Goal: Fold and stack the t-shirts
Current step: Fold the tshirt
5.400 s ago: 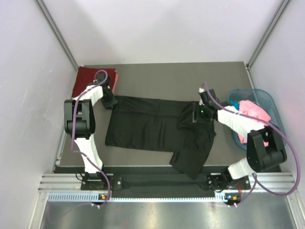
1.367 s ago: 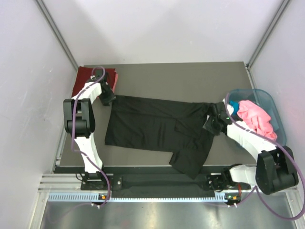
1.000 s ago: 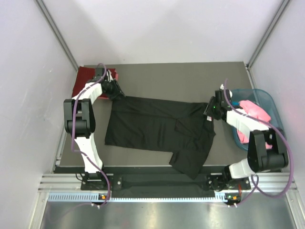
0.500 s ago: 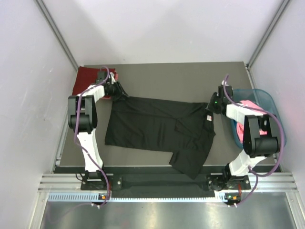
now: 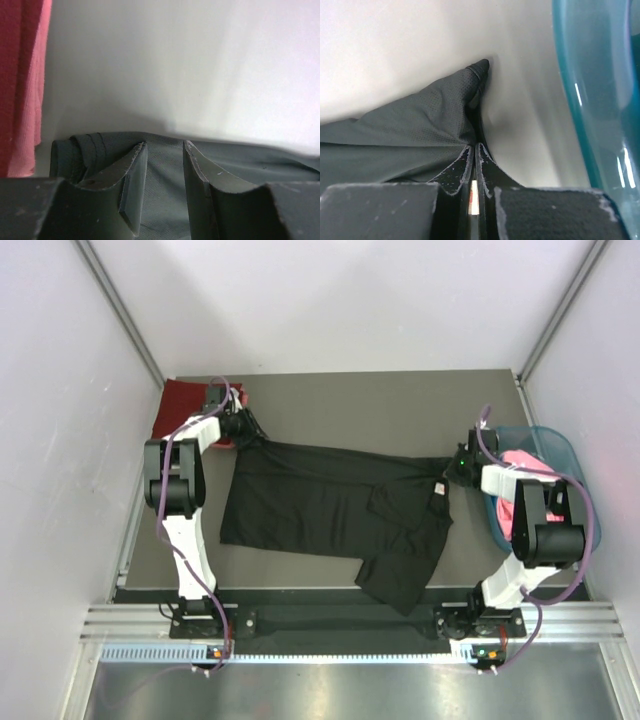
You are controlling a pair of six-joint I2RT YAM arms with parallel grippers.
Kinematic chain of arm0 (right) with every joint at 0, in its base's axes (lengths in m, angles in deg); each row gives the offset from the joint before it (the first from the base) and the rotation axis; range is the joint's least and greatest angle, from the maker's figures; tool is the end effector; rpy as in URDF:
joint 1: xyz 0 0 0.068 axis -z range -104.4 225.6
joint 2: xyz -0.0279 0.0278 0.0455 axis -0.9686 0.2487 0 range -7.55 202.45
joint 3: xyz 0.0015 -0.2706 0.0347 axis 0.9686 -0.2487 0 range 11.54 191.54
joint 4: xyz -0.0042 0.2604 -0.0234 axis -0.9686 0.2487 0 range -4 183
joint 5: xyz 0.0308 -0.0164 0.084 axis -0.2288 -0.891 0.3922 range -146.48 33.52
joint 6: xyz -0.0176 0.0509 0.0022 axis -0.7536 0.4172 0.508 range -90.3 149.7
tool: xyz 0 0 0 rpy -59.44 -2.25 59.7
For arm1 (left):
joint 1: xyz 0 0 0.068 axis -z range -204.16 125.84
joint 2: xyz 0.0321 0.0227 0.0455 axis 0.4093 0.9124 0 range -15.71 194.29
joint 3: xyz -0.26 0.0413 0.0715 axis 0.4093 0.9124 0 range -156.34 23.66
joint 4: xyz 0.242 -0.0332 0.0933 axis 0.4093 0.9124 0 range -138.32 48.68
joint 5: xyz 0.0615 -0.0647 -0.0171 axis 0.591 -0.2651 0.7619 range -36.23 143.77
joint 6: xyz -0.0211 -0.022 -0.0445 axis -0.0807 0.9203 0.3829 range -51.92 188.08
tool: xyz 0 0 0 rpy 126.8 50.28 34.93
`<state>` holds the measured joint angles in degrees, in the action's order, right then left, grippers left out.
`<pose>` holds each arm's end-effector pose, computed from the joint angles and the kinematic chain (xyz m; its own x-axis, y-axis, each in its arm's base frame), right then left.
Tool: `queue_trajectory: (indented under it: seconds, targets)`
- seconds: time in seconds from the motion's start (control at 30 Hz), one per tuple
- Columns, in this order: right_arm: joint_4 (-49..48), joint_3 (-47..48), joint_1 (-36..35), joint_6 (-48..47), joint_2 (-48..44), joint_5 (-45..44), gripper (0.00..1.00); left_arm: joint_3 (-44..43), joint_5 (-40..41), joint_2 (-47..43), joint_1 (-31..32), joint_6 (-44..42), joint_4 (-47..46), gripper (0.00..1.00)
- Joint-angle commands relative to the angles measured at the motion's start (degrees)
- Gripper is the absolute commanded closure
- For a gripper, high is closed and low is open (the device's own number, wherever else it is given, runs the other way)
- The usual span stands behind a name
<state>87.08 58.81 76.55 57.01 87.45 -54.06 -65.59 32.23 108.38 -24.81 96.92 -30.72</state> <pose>0.3244 -0.0037 0.1531 -0.6738 0.4696 -0.5705 0.3353 0.8823 0.3302 0.4687 -0.0078 0.1564 -0.7972 -0.4578 -0.3936 -0.1957 0.8126 -0.5489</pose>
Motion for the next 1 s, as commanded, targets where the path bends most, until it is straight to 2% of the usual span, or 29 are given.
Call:
queue_trajectory:
  seconds: [0.0,0.07,0.17,0.2,0.33,0.4,0.47,0.57,0.8,0.97]
  targets:
    - [-2.8,-0.9,0.7,0.0,-1.5,-0.6,1.00,-0.5,6.0,2.9,-0.2,-1.6,1.6,0.59]
    - [-3.5,-1.5,0.7,0.0,-1.7,0.2,1.00,-0.7,5.7,2.9,-0.3,-1.5,1.8,0.59]
    - [-2.7,-0.9,0.7,-0.1,-2.5,0.7,0.87,-0.7,5.0,2.4,-0.1,-1.2,1.7,0.59]
    - [-1.8,-0.3,0.7,-0.2,-3.1,0.7,0.80,-0.7,4.6,2.2,-0.2,-1.2,1.7,0.59]
    - [4.5,3.6,0.7,-1.1,-6.7,1.3,0.74,-0.9,4.1,0.5,-0.2,-1.2,2.0,0.59]
    - [6.6,4.7,0.3,-0.9,-8.6,2.1,0.76,-1.4,3.4,-0.7,-0.1,-1.1,2.1,0.59]
    - [7.1,5.5,-0.5,-0.9,-9.3,2.4,0.87,-1.6,3.3,-1.3,-0.1,-1.1,2.3,0.58]
    - [7.5,7.0,-3.4,-0.6,-8.8,2.1,0.93,-1.5,3.0,-2.6,-0.1,-1.0,2.4,0.58]
    - [6.9,11.1,-5.3,-0.4,0.7,0.8,0.98,-2.2,4.7,-2.1,0.0,-1.9,4.9,0.58]
    - [7.9,13.8,-4.4,-2.0,6.2,-4.1,1.00,-2.4,8.5,0.0,-0.1,-3.1,6.6,0.57]
